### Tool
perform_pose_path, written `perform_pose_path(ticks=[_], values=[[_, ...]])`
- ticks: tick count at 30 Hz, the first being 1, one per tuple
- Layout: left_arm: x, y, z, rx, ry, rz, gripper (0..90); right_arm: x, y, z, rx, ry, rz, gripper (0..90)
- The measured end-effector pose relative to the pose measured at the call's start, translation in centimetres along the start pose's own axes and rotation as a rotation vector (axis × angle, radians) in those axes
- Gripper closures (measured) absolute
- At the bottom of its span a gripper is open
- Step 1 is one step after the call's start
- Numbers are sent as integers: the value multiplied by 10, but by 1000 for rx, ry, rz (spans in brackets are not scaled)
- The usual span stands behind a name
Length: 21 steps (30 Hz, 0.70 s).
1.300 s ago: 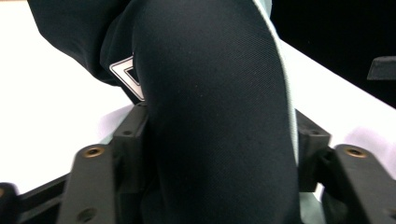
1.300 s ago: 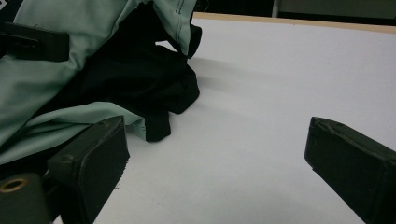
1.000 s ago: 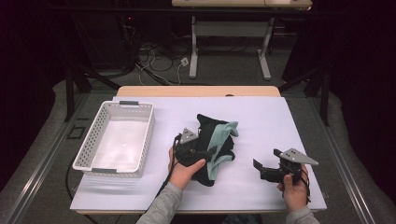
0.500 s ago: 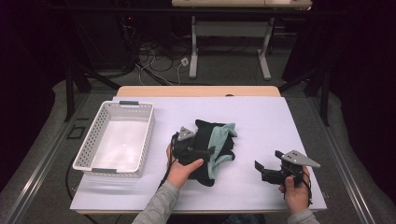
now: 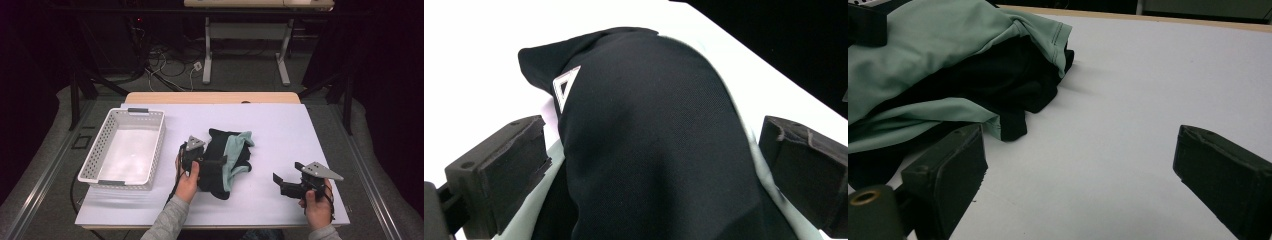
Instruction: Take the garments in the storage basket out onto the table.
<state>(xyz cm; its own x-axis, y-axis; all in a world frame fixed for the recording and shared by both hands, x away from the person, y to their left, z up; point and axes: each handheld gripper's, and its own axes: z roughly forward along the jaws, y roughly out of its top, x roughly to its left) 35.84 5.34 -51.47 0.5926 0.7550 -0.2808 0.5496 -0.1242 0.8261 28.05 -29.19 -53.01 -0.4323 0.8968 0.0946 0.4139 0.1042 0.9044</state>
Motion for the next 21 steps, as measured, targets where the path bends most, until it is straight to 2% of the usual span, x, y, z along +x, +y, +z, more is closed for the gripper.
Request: perform_pose_path(ticks=[7,12,16,17,21], values=[[-1,1,-4,-12,-13,20,3,0,0,0,-2,-3,-2,65],[-2,2,-7,3,-26,23,3,1,0,-1,-7,-5,-1,65],[-3,7,-8,25,-59,58,6,2,0,-3,-4,-5,7,65],[-3,9,-10,33,-65,79,6,2,0,-3,-1,-8,8,65],[-2,15,-18,23,-110,69,6,1,-1,-3,-4,-19,12,65]])
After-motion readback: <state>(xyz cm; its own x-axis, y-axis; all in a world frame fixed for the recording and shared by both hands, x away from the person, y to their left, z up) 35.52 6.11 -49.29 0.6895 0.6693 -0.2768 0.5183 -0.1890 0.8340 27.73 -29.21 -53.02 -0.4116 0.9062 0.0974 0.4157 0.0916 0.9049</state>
